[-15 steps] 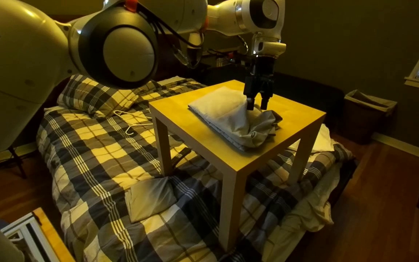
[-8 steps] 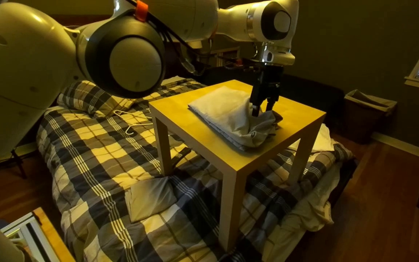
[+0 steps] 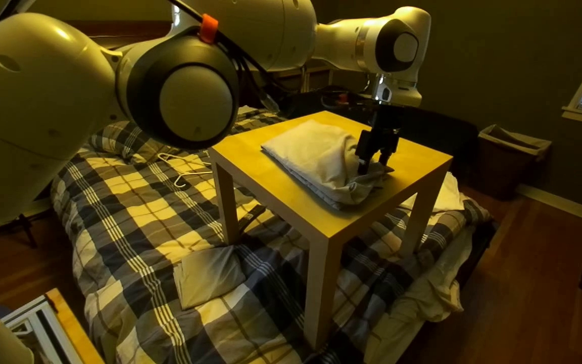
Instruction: Fold the bed sheet
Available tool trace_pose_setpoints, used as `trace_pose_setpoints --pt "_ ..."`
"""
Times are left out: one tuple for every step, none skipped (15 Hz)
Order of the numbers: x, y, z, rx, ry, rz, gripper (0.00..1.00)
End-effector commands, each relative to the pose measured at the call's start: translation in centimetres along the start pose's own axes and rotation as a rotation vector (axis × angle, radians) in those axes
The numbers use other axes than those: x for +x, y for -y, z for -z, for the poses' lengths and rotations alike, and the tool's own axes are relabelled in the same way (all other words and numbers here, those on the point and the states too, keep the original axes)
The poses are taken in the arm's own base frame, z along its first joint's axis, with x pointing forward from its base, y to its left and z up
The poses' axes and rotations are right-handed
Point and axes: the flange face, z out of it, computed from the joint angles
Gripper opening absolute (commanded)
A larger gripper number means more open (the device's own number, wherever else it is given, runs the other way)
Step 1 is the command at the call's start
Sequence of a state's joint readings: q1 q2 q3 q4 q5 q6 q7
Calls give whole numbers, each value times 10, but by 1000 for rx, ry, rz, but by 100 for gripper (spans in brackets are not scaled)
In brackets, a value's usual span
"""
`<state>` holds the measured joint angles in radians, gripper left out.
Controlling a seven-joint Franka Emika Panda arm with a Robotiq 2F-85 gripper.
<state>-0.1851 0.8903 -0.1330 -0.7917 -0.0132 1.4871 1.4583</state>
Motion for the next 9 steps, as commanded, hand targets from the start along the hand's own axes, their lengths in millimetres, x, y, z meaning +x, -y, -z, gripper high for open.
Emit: trace_pose_setpoints --pt "11 7 -11 28 53 -21 100" --pt "13 8 -15 31 56 -25 100" --pt "16 9 -20 30 61 -28 100" --pt "18 10 -24 29 63 -33 100" --pt "20 12 -29 31 61 -37 100" --pt "22 14 -35 33 59 -40 100" --pt "24 16 -40 36 55 -42 100" --pt "25 17 -43 42 52 -45 100" --pt "26 18 -46 44 51 -47 100"
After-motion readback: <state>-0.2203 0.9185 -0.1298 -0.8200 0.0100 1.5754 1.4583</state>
